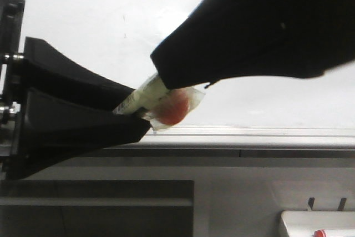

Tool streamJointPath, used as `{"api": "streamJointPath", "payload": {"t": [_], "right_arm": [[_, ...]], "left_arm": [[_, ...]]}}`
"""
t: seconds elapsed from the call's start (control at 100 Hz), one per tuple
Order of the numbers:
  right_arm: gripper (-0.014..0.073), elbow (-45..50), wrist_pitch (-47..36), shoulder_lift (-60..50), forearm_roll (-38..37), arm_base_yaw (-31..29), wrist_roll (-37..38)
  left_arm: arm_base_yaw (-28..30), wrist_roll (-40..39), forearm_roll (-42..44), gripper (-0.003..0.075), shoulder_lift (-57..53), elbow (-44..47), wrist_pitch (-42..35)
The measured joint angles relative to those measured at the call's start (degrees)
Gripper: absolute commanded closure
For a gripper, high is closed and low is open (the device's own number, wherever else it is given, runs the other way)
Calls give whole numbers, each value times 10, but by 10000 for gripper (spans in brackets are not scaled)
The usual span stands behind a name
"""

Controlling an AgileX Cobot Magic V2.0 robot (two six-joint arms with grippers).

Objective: Write number 2 on whiteboard

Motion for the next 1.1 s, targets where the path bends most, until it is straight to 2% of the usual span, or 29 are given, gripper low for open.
{"api": "streamJointPath", "payload": {"t": [0.09,0.19,0.24,0.28,0.34,0.51,0.6,0.67,0.76,0.82,0.92,1.1], "right_arm": [[666,0,0,0,0,1,0],[666,0,-1,0,-3,0,0],[666,0,-1,0,-4,-5,0],[666,0,-5,0,-5,-9,0],[666,0,-8,0,-6,-16,0],[666,-21,3,0,-7,-52,0],[666,-46,3,0,-19,-66,0],[666,-64,5,0,-40,-72,0],[666,-83,9,0,-60,-77,0],[666,-91,9,2,-71,-79,0],[666,-106,9,12,-77,-93,0],[666,-136,13,45,-78,-129,0]], "left_arm": [[0,1,-4,587,0,0,1],[0,-3,-26,370,0,0,1],[0,-5,-45,286,0,0,1],[0,-6,-65,238,-1,0,2],[0,-7,-92,213,-10,0,2],[0,36,-165,227,-71,0,5],[0,87,-257,288,-116,0,5],[0,135,-358,400,-149,0,5],[0,209,-490,610,-184,0,5],[0,259,-546,742,-199,0,4],[0,303,-596,741,-209,1,3],[0,320,-613,741,-210,1,3]]}}
